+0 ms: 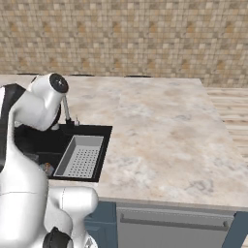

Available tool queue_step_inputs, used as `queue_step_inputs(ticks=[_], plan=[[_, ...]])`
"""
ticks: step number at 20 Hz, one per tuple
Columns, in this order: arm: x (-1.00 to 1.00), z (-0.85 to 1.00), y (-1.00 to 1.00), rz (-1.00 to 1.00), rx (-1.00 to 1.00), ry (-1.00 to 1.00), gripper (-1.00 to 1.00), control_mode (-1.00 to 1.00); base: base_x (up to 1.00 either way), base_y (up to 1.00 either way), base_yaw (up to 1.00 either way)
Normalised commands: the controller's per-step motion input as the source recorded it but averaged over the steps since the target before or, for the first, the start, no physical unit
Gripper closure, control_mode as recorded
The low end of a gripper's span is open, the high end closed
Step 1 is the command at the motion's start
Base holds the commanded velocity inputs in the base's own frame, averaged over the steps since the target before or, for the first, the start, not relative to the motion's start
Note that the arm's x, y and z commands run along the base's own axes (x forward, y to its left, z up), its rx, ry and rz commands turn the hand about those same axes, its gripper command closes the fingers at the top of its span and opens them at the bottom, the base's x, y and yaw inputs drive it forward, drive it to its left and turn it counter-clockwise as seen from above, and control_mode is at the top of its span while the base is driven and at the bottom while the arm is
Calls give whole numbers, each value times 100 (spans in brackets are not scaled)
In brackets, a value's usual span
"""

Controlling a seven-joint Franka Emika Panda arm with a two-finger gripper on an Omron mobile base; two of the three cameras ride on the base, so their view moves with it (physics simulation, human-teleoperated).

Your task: Pick the tupperware and jar and place them in the sink. Then turn on the water.

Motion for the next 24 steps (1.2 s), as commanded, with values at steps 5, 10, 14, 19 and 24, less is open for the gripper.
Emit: queue_step_inputs(ticks=[5, 10, 14, 19, 24], plan=[[-25, 14, -98, -9, 34, -3, -100, -100, 0, 0, 0], [4, -2, -77, -21, 29, 0, -100, -100, 0, 0, 0], [34, -30, -50, -25, 23, 4, -100, -100, 0, 0, 0], [54, -42, -16, -16, 17, 8, -100, -100, 0, 0, 0], [68, -35, 0, -2, 1, 8, -100, -100, 0, 0, 0]])
